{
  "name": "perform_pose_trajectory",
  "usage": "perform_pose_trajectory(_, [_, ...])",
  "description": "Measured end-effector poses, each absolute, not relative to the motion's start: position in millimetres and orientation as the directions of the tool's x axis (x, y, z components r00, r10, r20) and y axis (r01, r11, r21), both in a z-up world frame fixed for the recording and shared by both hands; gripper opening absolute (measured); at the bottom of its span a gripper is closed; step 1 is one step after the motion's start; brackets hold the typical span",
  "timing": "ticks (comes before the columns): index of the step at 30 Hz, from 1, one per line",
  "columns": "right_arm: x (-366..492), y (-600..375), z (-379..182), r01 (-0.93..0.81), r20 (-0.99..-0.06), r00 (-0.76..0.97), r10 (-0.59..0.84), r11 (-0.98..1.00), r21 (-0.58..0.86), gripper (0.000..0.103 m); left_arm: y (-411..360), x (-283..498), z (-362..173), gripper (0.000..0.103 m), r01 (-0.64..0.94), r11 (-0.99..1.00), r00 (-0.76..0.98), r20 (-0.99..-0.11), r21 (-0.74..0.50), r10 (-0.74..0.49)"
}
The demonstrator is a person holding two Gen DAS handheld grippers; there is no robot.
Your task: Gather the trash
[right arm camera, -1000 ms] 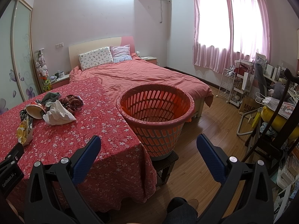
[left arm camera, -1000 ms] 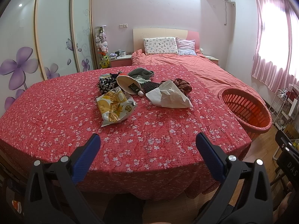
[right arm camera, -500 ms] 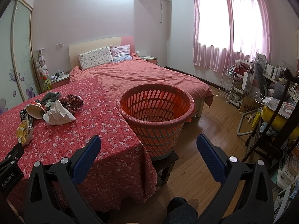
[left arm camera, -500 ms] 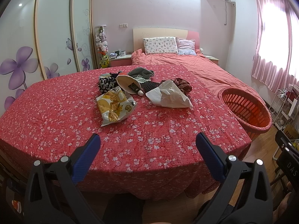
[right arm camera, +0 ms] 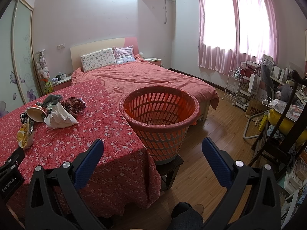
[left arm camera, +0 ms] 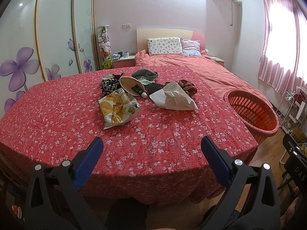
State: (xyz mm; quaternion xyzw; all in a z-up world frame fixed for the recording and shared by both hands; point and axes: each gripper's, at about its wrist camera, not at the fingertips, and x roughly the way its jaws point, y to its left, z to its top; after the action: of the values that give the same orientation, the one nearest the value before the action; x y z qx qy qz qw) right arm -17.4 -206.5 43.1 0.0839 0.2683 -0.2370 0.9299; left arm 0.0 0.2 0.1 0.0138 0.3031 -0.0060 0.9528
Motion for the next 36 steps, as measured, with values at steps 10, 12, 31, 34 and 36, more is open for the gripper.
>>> perform_pose_trajectory(10, [-18,-207,43,0.486,-0.539,0.744,-0.396,0.873,0.029,0.101,0,0,0,0.099,0.02,1.0,0.816,-0.578,0.022,-0.003])
perform_pose_trajectory(12, [-18,-207,43,0.486,-0.539,0.744,-0.395,0.874,0.029,0.101,0,0,0,0.099,0.02,1.0,0.816,-0.578,0.022,-0.004])
perform_pose_trajectory(31, [-9,-207,39,0.462,-0.55,0.749,-0.368,0.886,0.035,0.101,12,15,-8,0.099,-0.01,1.0,0.798,-0.602,0.001,0.009])
perform_pose_trajectory(34, [2,-202,38,0.436,-0.553,0.76,-0.343,0.899,0.041,0.101,23,24,-11,0.099,-0.035,0.999,0.791,-0.611,-0.002,0.027])
perform_pose_trajectory(36, [13,-196,39,0.403,-0.556,0.771,-0.311,0.914,0.048,0.101,33,32,-12,0.099,-0.048,0.999,0.786,-0.618,-0.01,0.031])
